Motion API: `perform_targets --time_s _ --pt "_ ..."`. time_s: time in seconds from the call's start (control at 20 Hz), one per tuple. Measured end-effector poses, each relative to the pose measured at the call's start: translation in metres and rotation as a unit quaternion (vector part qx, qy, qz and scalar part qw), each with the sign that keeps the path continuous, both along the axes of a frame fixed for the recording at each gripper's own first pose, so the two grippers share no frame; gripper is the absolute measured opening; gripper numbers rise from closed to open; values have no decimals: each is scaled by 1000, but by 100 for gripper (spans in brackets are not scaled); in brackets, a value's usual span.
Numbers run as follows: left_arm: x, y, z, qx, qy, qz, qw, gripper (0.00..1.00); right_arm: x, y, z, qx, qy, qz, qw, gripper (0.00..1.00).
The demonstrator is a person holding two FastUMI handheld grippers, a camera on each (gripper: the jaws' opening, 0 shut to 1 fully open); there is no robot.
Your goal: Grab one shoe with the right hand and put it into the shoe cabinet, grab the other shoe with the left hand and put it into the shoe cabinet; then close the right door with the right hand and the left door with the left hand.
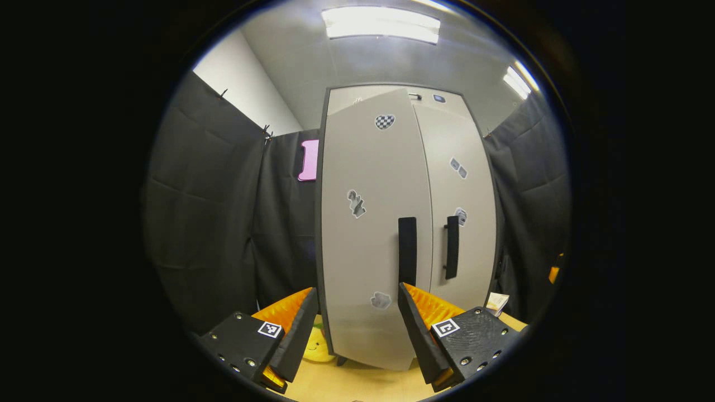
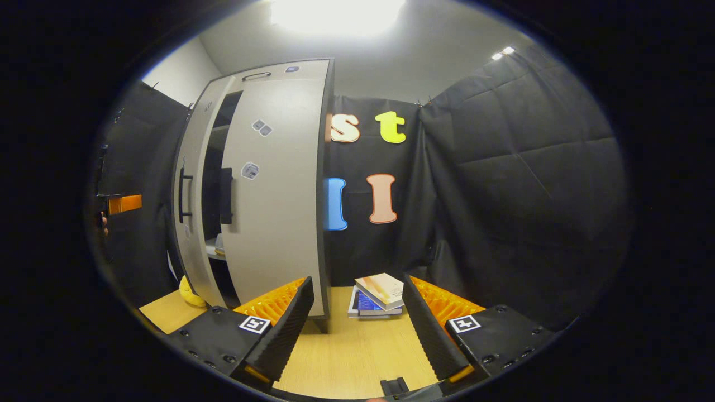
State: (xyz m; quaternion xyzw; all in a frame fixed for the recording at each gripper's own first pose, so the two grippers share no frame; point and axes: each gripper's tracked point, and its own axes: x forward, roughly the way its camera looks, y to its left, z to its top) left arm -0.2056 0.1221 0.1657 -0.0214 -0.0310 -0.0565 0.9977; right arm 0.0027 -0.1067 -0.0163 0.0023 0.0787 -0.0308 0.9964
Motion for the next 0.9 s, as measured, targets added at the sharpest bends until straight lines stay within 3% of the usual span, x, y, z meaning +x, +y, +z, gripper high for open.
perform_targets --time_s 0.5,0.9 --pt "-69 77 -16 -2 13 9 1000 78 -43 65 28 -11 -19 20 1000 100" --pt "-106 103 -46 2 33 8 999 78 -69 79 38 -22 -30 17 999 100"
